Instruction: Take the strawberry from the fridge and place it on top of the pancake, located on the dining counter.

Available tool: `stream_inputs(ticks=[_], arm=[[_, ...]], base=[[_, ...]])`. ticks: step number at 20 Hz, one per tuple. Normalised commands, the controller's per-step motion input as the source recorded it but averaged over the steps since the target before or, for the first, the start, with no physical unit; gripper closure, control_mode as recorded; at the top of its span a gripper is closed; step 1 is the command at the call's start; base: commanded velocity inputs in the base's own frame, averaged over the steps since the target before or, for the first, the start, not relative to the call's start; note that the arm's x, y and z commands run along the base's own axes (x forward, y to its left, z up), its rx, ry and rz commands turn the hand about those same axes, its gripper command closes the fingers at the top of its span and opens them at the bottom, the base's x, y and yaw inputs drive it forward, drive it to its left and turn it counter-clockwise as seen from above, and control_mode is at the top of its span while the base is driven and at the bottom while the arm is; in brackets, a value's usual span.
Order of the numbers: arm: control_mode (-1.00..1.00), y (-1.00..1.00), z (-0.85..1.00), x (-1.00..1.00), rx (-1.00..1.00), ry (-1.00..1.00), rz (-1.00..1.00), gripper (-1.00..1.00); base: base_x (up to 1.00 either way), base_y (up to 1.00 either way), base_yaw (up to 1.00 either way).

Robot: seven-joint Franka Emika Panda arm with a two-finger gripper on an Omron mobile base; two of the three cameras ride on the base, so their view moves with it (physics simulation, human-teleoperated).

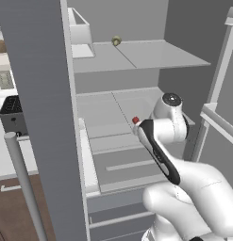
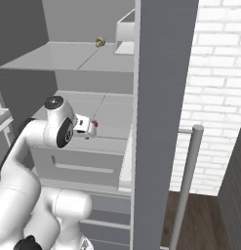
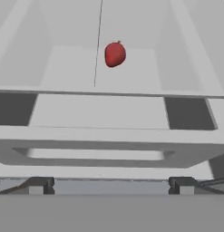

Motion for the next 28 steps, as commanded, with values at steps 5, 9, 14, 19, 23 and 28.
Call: stream_inputs(ticks=[5,9,14,19,23,28], arm=[[-1.0,-0.15,-0.01,0.95,0.02,-0.01,0.03,-1.0],[-1.0,0.0,0.0,0.97,0.01,0.03,-0.03,-1.0],[-1.0,0.28,0.0,0.77,0.0,0.0,-0.06,-1.0],[-1.0,0.04,-0.19,0.55,0.0,0.0,-0.07,-1.0],[-1.0,-0.14,-0.4,0.48,0.0,0.0,-0.04,-1.0],[-1.0,0.0,-0.38,0.28,0.0,0.01,-0.02,-1.0]], base=[[0.0,0.0,0.0],[0.0,0.0,0.0],[0.0,0.0,0.0],[0.0,0.0,0.0],[0.0,0.0,0.0],[0.0,0.0,0.0]])
